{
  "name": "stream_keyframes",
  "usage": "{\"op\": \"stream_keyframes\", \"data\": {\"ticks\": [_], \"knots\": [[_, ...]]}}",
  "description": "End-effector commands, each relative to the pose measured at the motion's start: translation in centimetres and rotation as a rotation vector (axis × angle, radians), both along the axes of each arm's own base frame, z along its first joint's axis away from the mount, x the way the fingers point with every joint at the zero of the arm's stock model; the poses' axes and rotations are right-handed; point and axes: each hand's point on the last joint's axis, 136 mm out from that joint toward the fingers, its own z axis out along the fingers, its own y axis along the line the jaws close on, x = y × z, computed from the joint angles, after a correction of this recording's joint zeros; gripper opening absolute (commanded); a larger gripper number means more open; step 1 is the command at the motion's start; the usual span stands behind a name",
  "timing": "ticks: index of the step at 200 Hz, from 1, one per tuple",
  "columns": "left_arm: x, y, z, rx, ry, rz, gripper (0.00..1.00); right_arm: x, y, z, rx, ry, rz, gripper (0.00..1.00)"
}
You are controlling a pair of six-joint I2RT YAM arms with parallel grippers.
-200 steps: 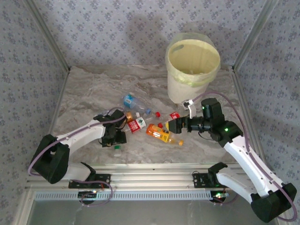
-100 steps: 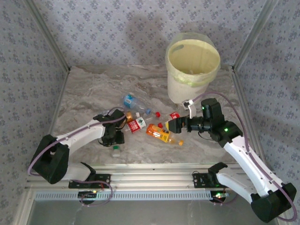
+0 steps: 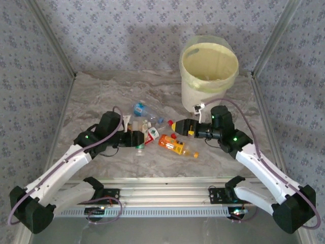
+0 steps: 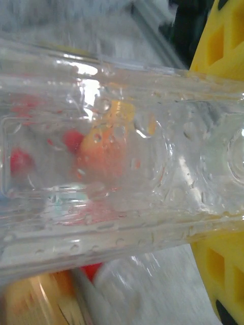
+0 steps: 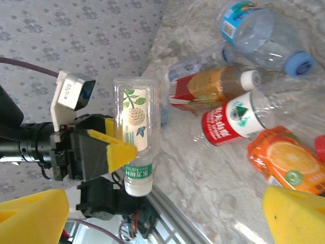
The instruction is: Put the plastic bottles in the bin
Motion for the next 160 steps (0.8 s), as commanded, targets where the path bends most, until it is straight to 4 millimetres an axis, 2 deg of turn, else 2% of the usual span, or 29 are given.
{"op": "stream_keyframes", "data": {"ticks": [1, 35, 60, 96, 160], "knots": [[-0.6, -3.5, 4.7, -0.238, -0.098, -0.161, 0.51, 0.4, 1.3, 3.0, 0.076, -0.044, 0.001, 0.99], [-1.5, -6.2, 7.4, -0.422, -0.106, -0.3, 0.51, 0.1, 2.8, 4.8, 0.093, -0.085, 0.031, 1.0], [-1.5, -6.9, 7.5, -0.426, -0.083, -0.341, 0.51, 0.0, 3.7, 5.7, 0.095, -0.105, 0.045, 0.99], [-1.8, -7.8, 7.2, -0.406, -0.07, -0.377, 0.5, 0.8, 4.4, 5.2, 0.032, -0.1, 0.025, 1.0], [-3.1, -8.8, 8.1, -0.428, -0.074, -0.441, 0.5, 1.5, 6.2, 4.2, -0.054, -0.102, 0.019, 1.0]]}}
